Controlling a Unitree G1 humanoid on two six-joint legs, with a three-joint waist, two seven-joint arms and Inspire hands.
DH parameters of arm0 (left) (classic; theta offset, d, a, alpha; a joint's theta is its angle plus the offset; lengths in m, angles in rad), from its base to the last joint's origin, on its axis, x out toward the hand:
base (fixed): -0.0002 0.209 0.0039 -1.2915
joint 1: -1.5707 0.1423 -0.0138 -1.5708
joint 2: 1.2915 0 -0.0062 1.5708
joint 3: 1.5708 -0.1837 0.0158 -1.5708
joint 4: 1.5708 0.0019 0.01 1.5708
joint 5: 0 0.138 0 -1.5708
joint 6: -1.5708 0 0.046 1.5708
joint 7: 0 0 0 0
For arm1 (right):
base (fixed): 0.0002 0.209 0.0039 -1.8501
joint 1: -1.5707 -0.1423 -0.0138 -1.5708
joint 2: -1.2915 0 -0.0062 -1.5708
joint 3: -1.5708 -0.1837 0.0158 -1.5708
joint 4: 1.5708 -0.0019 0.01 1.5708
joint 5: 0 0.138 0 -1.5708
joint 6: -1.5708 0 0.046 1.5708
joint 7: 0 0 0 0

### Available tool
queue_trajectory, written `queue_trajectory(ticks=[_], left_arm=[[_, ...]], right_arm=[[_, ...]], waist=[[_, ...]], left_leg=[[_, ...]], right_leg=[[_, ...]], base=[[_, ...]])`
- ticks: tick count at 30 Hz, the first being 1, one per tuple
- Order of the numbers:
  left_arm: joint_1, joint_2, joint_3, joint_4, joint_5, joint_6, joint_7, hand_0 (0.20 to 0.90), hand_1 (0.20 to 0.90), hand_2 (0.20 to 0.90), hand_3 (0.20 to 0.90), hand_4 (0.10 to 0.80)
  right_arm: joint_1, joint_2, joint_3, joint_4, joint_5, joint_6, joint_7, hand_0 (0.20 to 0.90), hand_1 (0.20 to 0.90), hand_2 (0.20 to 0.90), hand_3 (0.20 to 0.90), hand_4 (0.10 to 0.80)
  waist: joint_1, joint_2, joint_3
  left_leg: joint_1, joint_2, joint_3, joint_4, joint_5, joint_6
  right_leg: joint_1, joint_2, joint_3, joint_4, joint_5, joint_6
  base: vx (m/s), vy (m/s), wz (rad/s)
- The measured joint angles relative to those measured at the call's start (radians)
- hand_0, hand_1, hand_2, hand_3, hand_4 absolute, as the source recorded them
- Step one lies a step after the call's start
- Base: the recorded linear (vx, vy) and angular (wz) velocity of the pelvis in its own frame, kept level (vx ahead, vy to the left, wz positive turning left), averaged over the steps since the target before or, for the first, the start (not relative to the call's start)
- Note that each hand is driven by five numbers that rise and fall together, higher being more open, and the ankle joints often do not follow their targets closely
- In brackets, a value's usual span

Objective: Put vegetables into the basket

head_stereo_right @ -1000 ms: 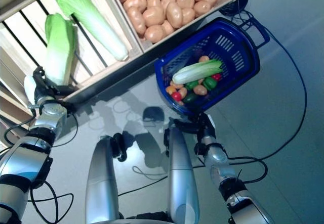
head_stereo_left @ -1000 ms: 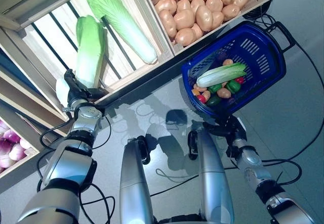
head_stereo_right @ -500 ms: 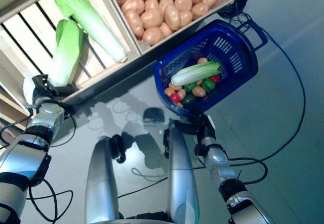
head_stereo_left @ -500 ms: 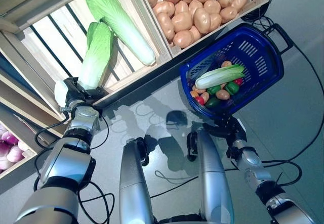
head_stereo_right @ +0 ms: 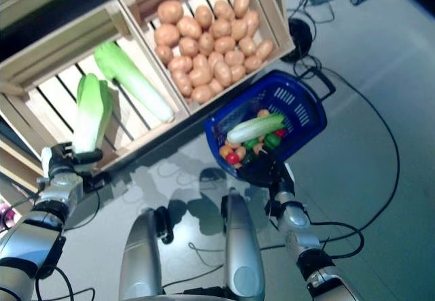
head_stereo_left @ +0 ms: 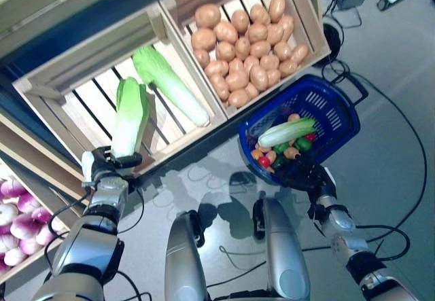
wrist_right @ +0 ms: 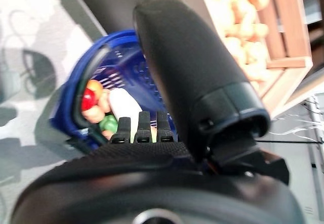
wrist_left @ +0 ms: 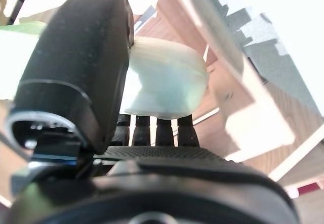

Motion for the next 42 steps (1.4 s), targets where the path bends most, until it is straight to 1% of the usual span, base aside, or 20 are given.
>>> queue_trajectory(ticks=[2,3,4,6,8,9,10,12,14,15,17,19,21,23,24,26,28,30,34,42], left_arm=[[0.060,-0.021,0.021,-0.035,0.000,-0.029,0.001,0.300,0.300,0.300,0.300,0.400],[0.117,-0.046,0.030,-0.059,0.016,-0.056,0.011,0.300,0.300,0.300,0.300,0.400],[0.146,-0.060,0.031,-0.085,0.035,-0.061,0.027,0.300,0.300,0.300,0.300,0.400],[0.241,-0.117,0.042,-0.162,0.101,-0.096,0.063,0.300,0.300,0.300,0.300,0.400],[0.340,-0.201,0.049,-0.222,0.163,-0.153,0.122,0.300,0.300,0.300,0.300,0.400],[0.369,-0.229,0.048,-0.237,0.188,-0.162,0.134,0.300,0.300,0.300,0.300,0.400],[0.381,-0.240,0.048,-0.244,0.197,-0.169,0.137,0.300,0.300,0.300,0.300,0.400],[0.436,-0.292,0.050,-0.301,0.230,-0.190,0.172,0.300,0.300,0.300,0.300,0.400],[0.464,-0.309,0.047,-0.354,0.260,-0.196,0.175,0.300,0.300,0.300,0.300,0.400],[0.482,-0.311,0.041,-0.400,0.277,-0.199,0.175,0.300,0.300,0.300,0.300,0.400],[0.501,-0.307,0.033,-0.477,0.294,-0.218,0.175,0.300,0.300,0.300,0.300,0.400],[0.506,-0.304,0.027,-0.492,0.305,-0.232,0.174,0.300,0.300,0.300,0.300,0.400],[0.549,-0.301,0.026,-0.574,0.306,-0.236,0.167,0.300,0.300,0.300,0.300,0.400],[0.567,-0.300,0.026,-0.629,0.306,-0.246,0.145,0.300,0.300,0.300,0.300,0.400],[0.580,-0.295,0.025,-0.663,0.306,-0.245,0.126,0.300,0.300,0.300,0.300,0.400],[0.585,-0.293,0.021,-0.691,0.307,-0.246,0.113,0.300,0.300,0.300,0.300,0.400],[0.584,-0.287,0.005,-0.709,0.312,-0.246,0.103,0.300,0.300,0.300,0.300,0.400],[0.583,-0.270,-0.030,-0.729,0.343,-0.246,0.089,0.300,0.300,0.300,0.300,0.400],[0.583,-0.250,-0.078,-0.742,0.378,-0.246,0.062,0.300,0.300,0.300,0.300,0.400],[0.583,-0.212,-0.161,-0.751,0.460,-0.246,0.019,0.300,0.300,0.300,0.300,0.400]], right_arm=[[0.035,0.011,-0.003,-0.002,0.000,-0.001,0.000,0.900,0.900,0.900,0.900,0.800],[0.071,0.023,-0.006,-0.003,-0.002,-0.008,0.000,0.900,0.900,0.900,0.900,0.800],[0.090,0.029,-0.009,-0.003,-0.002,-0.015,-0.005,0.900,0.900,0.900,0.900,0.800],[0.141,0.047,-0.012,-0.010,-0.006,-0.022,-0.030,0.900,0.900,0.900,0.900,0.800],[0.198,0.084,-0.029,-0.026,-0.007,-0.022,-0.056,0.900,0.900,0.900,0.900,0.800],[0.216,0.098,-0.030,-0.029,-0.008,-0.022,-0.061,0.900,0.900,0.900,0.900,0.800],[0.221,0.111,-0.030,-0.034,-0.010,-0.021,-0.064,0.900,0.900,0.900,0.900,0.800],[0.247,0.129,-0.037,-0.067,-0.011,-0.017,-0.087,0.900,0.900,0.900,0.900,0.800],[0.256,0.139,-0.037,-0.093,-0.012,-0.013,-0.090,0.900,0.900,0.900,0.900,0.800],[0.261,0.141,-0.036,-0.118,-0.010,-0.008,-0.088,0.900,0.900,0.900,0.900,0.800],[0.264,0.141,-0.036,-0.161,-0.011,-0.008,-0.064,0.900,0.900,0.900,0.900,0.800],[0.260,0.144,-0.034,-0.169,-0.010,-0.005,-0.043,0.900,0.900,0.900,0.900,0.800],[0.273,0.141,-0.036,-0.197,-0.009,0.012,0.003,0.900,0.900,0.900,0.900,0.800],[0.276,0.139,-0.036,-0.203,0.005,0.052,0.094,0.900,0.900,0.900,0.900,0.800],[0.279,0.136,-0.034,-0.204,0.076,0.092,0.179,0.900,0.900,0.900,0.900,0.800],[0.281,0.137,-0.024,-0.204,0.116,0.123,0.244,0.900,0.900,0.900,0.900,0.800],[0.283,0.137,-0.005,-0.204,0.154,0.144,0.276,0.900,0.900,0.900,0.900,0.800],[0.281,0.153,0.004,-0.203,0.197,0.157,0.318,0.900,0.900,0.900,0.900,0.800],[0.256,0.157,0.012,-0.203,0.238,0.158,0.334,0.900,0.900,0.900,0.900,0.800],[0.214,0.163,0.045,-0.203,0.343,0.177,0.346,0.900,0.900,0.900,0.900,0.800]], waist=[[0.005,0.000,-0.012],[0.013,0.010,-0.055],[0.016,0.013,-0.067],[0.021,0.030,-0.115],[0.023,0.046,-0.163],[0.023,0.050,-0.187],[0.025,0.051,-0.198],[0.028,0.060,-0.213],[0.029,0.066,-0.229],[0.038,0.072,-0.243],[0.054,0.081,-0.266],[0.064,0.085,-0.284],[0.070,0.094,-0.305],[0.076,0.096,-0.320],[0.078,0.096,-0.326],[0.086,0.092,-0.329],[0.098,0.085,-0.333],[0.108,0.064,-0.346],[0.122,0.033,-0.364],[0.126,0.018,-0.371]], left_leg=[[0.086,-0.004,0.008,-0.068,0.011,-0.004],[0.127,-0.006,0.021,-0.118,0.015,-0.001],[0.157,-0.009,0.027,-0.148,0.023,-0.001],[0.236,-0.021,0.030,-0.231,0.039,-0.005],[0.334,-0.034,0.038,-0.352,0.076,-0.005],[0.367,-0.036,0.045,-0.401,0.093,-0.002],[0.382,-0.038,0.050,-0.429,0.102,-0.002],[0.479,-0.044,0.054,-0.563,0.160,-0.001],[0.538,-0.049,0.052,-0.672,0.209,0.002],[0.566,-0.050,0.052,-0.735,0.239,0.004],[0.586,-0.050,0.050,-0.798,0.272,0.012],[0.601,-0.051,0.050,-0.814,0.276,0.017],[0.619,-0.056,0.051,-0.851,0.289,0.024],[0.636,-0.060,0.049,-0.875,0.296,0.032],[0.646,-0.064,0.047,-0.891,0.302,0.036],[0.656,-0.067,0.047,-0.903,0.306,0.039],[0.669,-0.072,0.047,-0.915,0.309,0.042],[0.681,-0.077,0.038,-0.932,0.313,0.044],[0.689,-0.082,0.027,-0.936,0.314,0.043],[0.709,-0.082,0.024,-0.937,0.315,0.040]], right_leg=[[0.078,0.002,-0.005,-0.055,0.004,0.004],[0.113,0.003,-0.006,-0.095,0.005,0.006],[0.137,0.002,-0.006,-0.117,0.010,0.010],[0.212,0.001,-0.014,-0.186,0.017,0.018],[0.299,0.000,-0.025,-0.280,0.039,0.028],[0.326,0.002,-0.030,-0.320,0.053,0.032],[0.339,0.002,-0.032,-0.340,0.058,0.031],[0.421,0.013,-0.044,-0.447,0.100,0.039],[0.472,0.023,-0.058,-0.529,0.132,0.044],[0.498,0.033,-0.064,-0.582,0.158,0.048],[0.526,0.047,-0.064,-0.658,0.196,0.057],[0.550,0.046,-0.065,-0.694,0.211,0.067],[0.581,0.053,-0.064,-0.763,0.242,0.075],[0.617,0.057,-0.065,-0.824,0.269,0.085],[0.643,0.060,-0.065,-0.866,0.289,0.089],[0.670,0.061,-0.065,-0.912,0.311,0.095],[0.704,0.062,-0.065,-0.967,0.340,0.098],[0.749,0.064,-0.066,-1.042,0.370,0.101],[0.779,0.064,-0.065,-1.079,0.383,0.103],[0.800,0.065,-0.064,-1.079,0.385,0.103]], base=[[0.153,-0.030,-0.01],[0.136,-0.024,-0.07],[0.155,-0.024,-0.04],[0.181,-0.030,0.02],[0.097,-0.030,0.02],[0.064,-0.024,0.03],[0.080,-0.034,-0.04],[0.065,-0.038,0.00],[0.018,-0.053,0.10],[-0.036,-0.064,0.06],[-0.035,-0.053,0.05],[-0.039,-0.103,0.04],[-0.015,-0.096,0.01],[0.015,-0.111,0.07],[0.027,-0.081,0.07],[0.043,-0.094,0.04],[0.050,-0.102,0.04],[0.046,-0.103,0.13],[0.031,-0.075,0.09],[0.023,-0.055,0.01]])
